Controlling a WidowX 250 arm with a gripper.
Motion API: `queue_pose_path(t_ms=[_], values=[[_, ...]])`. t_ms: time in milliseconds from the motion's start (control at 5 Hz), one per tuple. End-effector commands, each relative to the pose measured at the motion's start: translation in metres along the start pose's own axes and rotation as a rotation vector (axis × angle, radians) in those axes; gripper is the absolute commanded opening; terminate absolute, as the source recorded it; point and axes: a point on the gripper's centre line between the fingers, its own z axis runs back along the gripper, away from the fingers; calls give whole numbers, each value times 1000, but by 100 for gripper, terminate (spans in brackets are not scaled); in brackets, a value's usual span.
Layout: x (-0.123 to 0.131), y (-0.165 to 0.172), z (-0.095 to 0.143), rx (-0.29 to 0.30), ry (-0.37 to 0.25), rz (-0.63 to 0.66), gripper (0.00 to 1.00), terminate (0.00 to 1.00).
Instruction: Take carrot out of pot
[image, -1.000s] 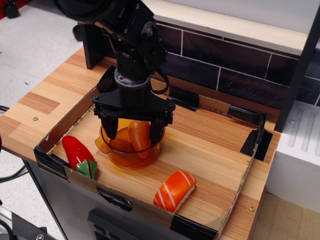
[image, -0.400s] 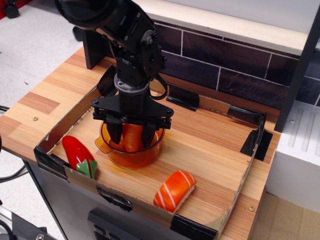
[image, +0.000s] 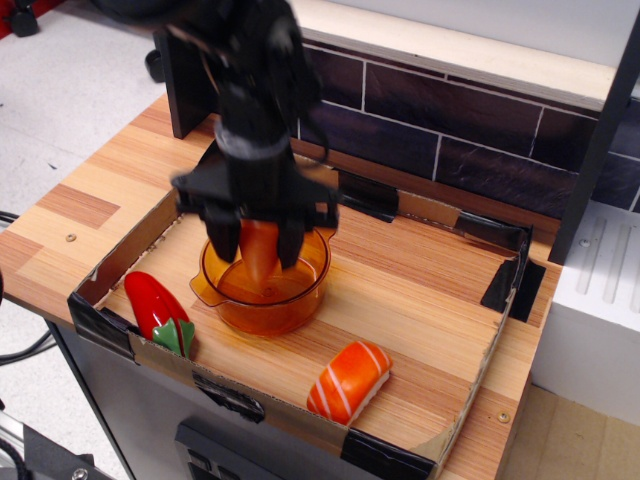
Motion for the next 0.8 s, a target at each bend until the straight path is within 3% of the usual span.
queue_pose_path(t_ms=[0, 200, 600], values=[[20, 1, 87, -126, -156, 99, 0, 0], [27, -27, 75, -107, -101, 70, 0, 0], [23, -79, 27, -70, -10, 17, 0, 0]])
